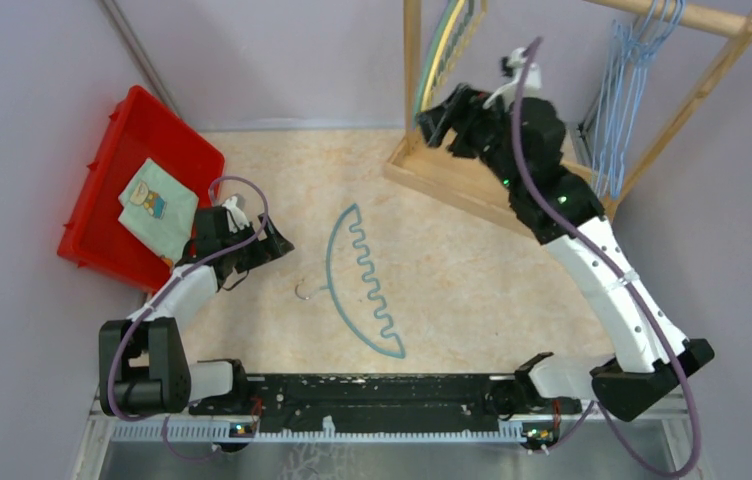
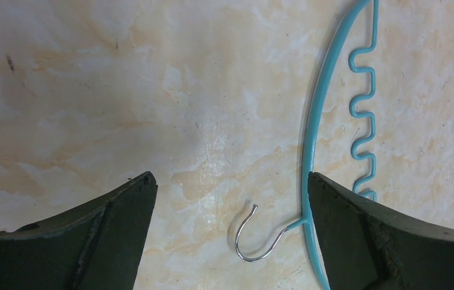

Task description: Organize the hangers

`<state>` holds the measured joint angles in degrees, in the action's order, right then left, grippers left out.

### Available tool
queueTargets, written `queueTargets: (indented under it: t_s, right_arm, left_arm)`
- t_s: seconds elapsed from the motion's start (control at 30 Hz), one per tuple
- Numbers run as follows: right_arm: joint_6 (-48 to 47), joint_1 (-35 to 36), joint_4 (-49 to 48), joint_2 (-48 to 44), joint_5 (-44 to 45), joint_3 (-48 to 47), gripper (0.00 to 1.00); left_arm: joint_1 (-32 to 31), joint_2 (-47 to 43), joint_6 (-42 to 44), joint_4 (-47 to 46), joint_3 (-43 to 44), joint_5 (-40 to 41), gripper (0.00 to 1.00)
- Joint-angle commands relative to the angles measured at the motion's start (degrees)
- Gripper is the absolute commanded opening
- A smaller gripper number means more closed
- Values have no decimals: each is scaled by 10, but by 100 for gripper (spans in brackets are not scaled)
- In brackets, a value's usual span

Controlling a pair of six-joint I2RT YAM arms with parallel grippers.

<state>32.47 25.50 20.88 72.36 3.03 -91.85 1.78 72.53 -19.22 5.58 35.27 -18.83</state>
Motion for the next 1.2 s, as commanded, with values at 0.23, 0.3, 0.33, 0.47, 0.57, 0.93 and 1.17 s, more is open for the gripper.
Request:
queueTargets:
  t_s: [0.23,0.3,0.33,0.47,0.57,0.93,1.17]
  right_arm:
    - [-154,352,158,23,207,103,68]
    - [-143,358,148,49,173,128,67]
    - [-142,359,137,63,153,139,65]
    - [-164,363,89,158,98,153,61]
    - [-187,375,77,215,89,136,61]
    - [-159,393,48,375,9,132,57]
    - [-152,393,38,407,5,134,55]
  left_arm:
    - [4,8,9,-4,8,6,100]
    - [4,6,10,-2,7,8,100]
    - [4,5,10,-1,7,10,99]
    - [4,4,10,1,6,14,100]
    - [4,3,8,-1,5,12,100]
    - [3,6,9,-3,5,14,100]
    - [4,5,10,-1,5,10,100]
